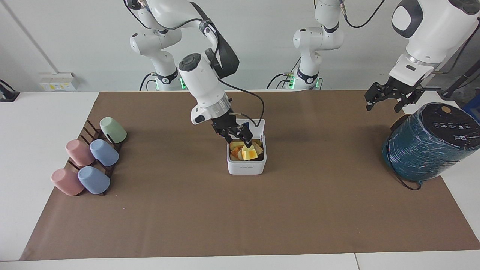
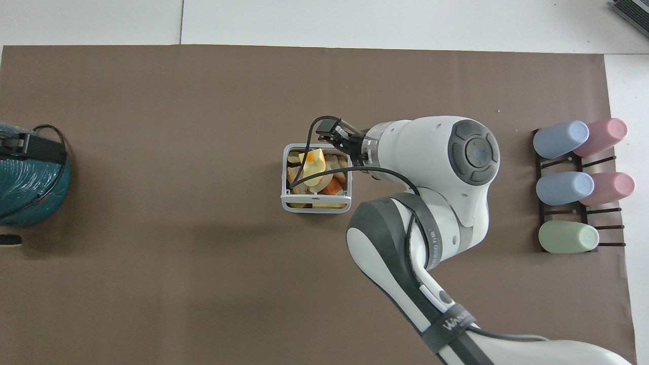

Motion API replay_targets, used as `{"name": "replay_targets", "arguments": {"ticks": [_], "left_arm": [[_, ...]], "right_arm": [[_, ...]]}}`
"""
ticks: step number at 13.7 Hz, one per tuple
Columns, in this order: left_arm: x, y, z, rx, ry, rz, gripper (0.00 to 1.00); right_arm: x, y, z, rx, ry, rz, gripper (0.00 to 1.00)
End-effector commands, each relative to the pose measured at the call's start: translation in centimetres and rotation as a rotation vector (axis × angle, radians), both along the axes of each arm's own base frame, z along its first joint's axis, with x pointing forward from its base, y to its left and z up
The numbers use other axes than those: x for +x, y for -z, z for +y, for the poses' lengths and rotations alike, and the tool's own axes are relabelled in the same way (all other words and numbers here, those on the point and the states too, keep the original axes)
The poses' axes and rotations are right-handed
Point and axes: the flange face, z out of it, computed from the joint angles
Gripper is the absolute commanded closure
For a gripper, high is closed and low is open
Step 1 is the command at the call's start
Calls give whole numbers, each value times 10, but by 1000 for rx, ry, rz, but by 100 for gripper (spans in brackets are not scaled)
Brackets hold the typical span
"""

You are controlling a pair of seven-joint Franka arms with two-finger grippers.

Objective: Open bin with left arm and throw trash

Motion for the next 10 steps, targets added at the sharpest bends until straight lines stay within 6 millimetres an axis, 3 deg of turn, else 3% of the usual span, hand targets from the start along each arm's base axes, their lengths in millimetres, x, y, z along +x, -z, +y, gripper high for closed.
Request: {"name": "replay_targets", "arguments": {"ticks": [1, 6, 8, 10], "left_arm": [[-25, -17, -1, -10, -38, 10, 0], [-27, -20, -3, -11, -105, 7, 0], [-28, -19, -2, -3, -104, 10, 0], [-27, -19, -3, -3, -105, 11, 0]], "right_arm": [[3, -29, -49, -161, -63, -53, 0], [5, -74, -180, -337, -250, -39, 0], [3, -97, -220, -363, -295, -17, 0], [1, -124, -248, -375, -326, 13, 0]]}}
